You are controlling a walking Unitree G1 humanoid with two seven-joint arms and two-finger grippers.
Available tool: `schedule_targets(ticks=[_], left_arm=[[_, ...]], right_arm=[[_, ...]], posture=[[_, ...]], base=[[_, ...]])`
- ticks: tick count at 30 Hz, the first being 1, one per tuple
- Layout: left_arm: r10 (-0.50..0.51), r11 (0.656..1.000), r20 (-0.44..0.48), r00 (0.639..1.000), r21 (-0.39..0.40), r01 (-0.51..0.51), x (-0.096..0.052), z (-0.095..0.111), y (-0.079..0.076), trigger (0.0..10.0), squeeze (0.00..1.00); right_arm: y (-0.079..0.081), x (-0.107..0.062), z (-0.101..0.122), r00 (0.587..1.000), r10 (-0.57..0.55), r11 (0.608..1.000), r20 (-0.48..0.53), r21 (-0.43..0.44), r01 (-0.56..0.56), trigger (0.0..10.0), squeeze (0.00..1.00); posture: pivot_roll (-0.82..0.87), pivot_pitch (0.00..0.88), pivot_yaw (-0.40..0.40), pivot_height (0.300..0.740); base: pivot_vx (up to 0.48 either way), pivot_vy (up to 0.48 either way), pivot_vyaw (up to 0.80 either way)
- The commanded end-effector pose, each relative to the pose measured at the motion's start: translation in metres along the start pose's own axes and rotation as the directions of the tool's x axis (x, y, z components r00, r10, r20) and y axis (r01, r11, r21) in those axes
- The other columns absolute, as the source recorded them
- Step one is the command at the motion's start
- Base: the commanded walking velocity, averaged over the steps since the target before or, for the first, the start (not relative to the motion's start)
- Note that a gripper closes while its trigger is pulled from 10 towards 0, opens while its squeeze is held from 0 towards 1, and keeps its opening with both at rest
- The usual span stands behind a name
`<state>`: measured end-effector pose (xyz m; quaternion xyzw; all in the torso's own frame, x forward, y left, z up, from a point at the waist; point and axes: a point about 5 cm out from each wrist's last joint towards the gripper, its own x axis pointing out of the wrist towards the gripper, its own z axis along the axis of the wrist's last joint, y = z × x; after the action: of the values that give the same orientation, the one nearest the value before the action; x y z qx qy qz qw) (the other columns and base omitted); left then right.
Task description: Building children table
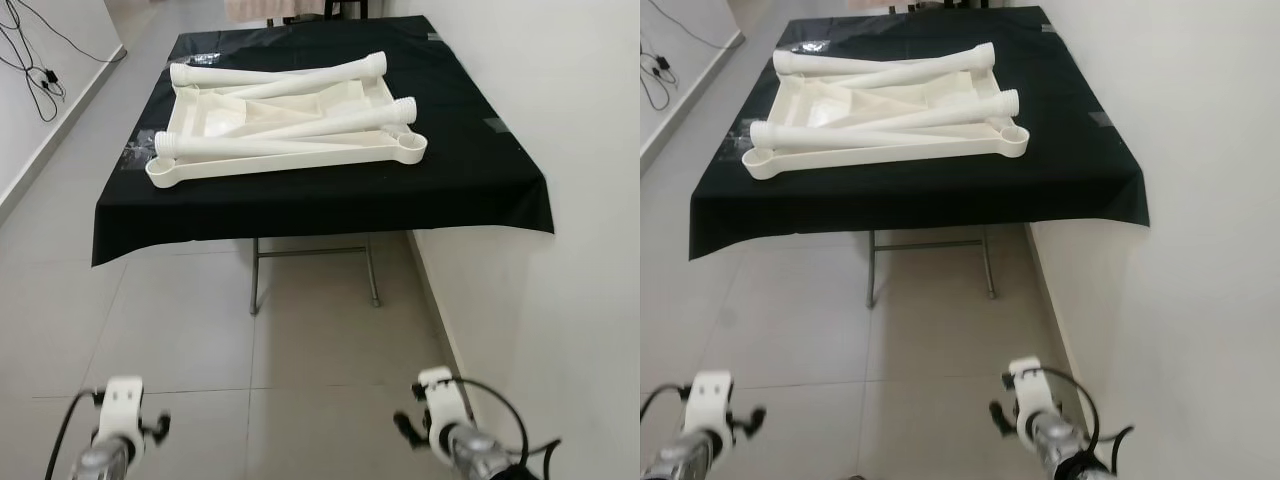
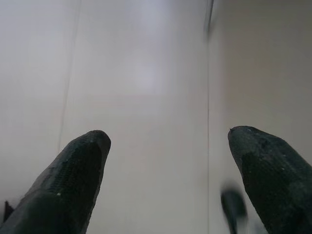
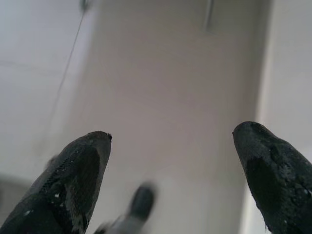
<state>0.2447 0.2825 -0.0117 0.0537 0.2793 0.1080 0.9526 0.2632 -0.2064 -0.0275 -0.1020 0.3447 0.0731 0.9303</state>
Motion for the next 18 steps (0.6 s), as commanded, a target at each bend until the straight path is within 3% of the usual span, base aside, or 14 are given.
schedule_targets(ticks=[1, 2, 3, 4, 5, 7, 8, 9, 10, 11, 12, 14, 15, 18], left_arm=[[-0.004, 0.999, 0.175, 0.985, 0.051, -0.005, 0.003, 0.035, -0.001, 10.0, 0.00], [-0.004, 0.999, 0.175, 0.985, 0.051, -0.005, 0.003, 0.035, -0.001, 10.0, 0.00], [-0.012, 0.997, 0.270, 0.963, 0.080, -0.010, 0.004, 0.055, -0.005, 10.0, 0.00], [-0.029, 0.999, 0.347, 0.937, 0.054, 0.011, 0.001, 0.073, -0.014, 10.0, 0.00], [-0.029, 0.999, 0.347, 0.937, 0.054, 0.011, 0.001, 0.073, -0.014, 10.0, 0.00], [-0.089, 0.995, 0.472, 0.877, 0.004, 0.099, -0.010, 0.102, -0.036, 10.0, 0.00], [-0.089, 0.995, 0.472, 0.877, 0.004, 0.099, -0.010, 0.102, -0.036, 10.0, 0.00], [-0.132, 0.987, 0.526, 0.840, -0.003, 0.158, -0.019, 0.113, -0.048, 10.0, 0.00], [-0.132, 0.987, 0.526, 0.840, -0.003, 0.158, -0.019, 0.113, -0.048, 10.0, 0.00], [-0.161, 0.980, 0.560, 0.813, -0.007, 0.199, -0.026, 0.119, -0.057, 10.0, 0.00], [-0.161, 0.980, 0.560, 0.813, -0.007, 0.199, -0.026, 0.119, -0.057, 10.0, 0.00], [-0.207, 0.966, 0.609, 0.765, 0.002, 0.260, -0.042, 0.123, -0.075, 10.0, 0.00], [-0.218, 0.962, 0.625, 0.750, 0.007, 0.274, -0.048, 0.122, -0.082, 10.0, 0.00], [-0.224, 0.958, 0.629, 0.744, 0.001, 0.288, -0.056, 0.121, -0.088, 10.0, 0.00]], right_arm=[[-0.008, 0.002, 0.032, 0.992, -0.025, 0.997, 0.121, -0.063, 0.033, 10.0, 0.00], [-0.008, 0.002, 0.032, 0.992, -0.025, 0.997, 0.121, -0.063, 0.033, 10.0, 0.00], [-0.012, 0.003, 0.048, 0.984, -0.034, 0.996, 0.175, -0.079, 0.048, 10.0, 0.00], [-0.013, 0.003, 0.067, 0.966, -0.036, 0.998, 0.255, -0.047, 0.049, 10.0, 0.00], [-0.013, 0.003, 0.067, 0.966, -0.036, 0.998, 0.255, -0.047, 0.049, 10.0, 0.00], [-0.008, -0.004, 0.106, 0.898, -0.008, 0.999, 0.439, 0.033, -0.008, 10.0, 0.00], [-0.008, -0.004, 0.106, 0.898, -0.008, 0.999, 0.439, 0.033, -0.008, 10.0, 0.00], [-0.003, -0.010, 0.124, 0.849, 0.009, 0.997, 0.529, 0.056, -0.046, 10.0, 0.00], [-0.003, -0.010, 0.124, 0.849, 0.009, 0.997, 0.529, 0.056, -0.046, 10.0, 0.00], [0.002, -0.018, 0.136, 0.806, 0.024, 0.996, 0.591, 0.059, -0.073, 10.0, 0.00], [0.002, -0.018, 0.136, 0.806, 0.024, 0.996, 0.591, 0.059, -0.073, 10.0, 0.00], [0.016, -0.037, 0.151, 0.718, 0.055, 0.989, 0.694, 0.063, -0.137, 10.0, 0.00], [0.022, -0.044, 0.153, 0.695, 0.064, 0.989, 0.716, 0.049, -0.142, 10.0, 0.00], [0.033, -0.049, 0.153, 0.682, 0.082, 0.989, 0.727, 0.026, -0.147, 10.0, 0.00]], posture=[[-0.02, 0.036, 0.004, 0.740], [-0.02, 0.036, 0.004, 0.740], [-0.02, 0.036, 0.004, 0.740], [-0.02, 0.019, -0.003, 0.740], [-0.02, 0.019, -0.003, 0.740], [-0.02, 0.010, -0.010, 0.740], [-0.02, 0.010, -0.010, 0.740], [-0.02, 0.010, -0.010, 0.740], [-0.02, 0.010, -0.010, 0.740], [-0.03, 0.013, -0.008, 0.740], [-0.03, 0.013, -0.008, 0.740], [-0.03, 0.005, -0.002, 0.740], [-0.03, 0.000, 0.000, 0.740], [-0.04, 0.000, 0.004, 0.740]], base=[[0.000, 0.000, 0.00], [0.000, 0.000, 0.00], [0.000, 0.000, 0.00], [0.000, 0.000, 0.00], [0.000, 0.000, 0.00], [0.000, 0.000, 0.00], [0.000, 0.000, 0.00], [0.000, 0.000, 0.00], [0.000, 0.000, 0.00], [0.000, 0.000, 0.00], [0.000, 0.000, 0.00], [0.000, 0.000, 0.00], [0.000, 0.000, 0.00], [0.000, 0.000, 0.00]])
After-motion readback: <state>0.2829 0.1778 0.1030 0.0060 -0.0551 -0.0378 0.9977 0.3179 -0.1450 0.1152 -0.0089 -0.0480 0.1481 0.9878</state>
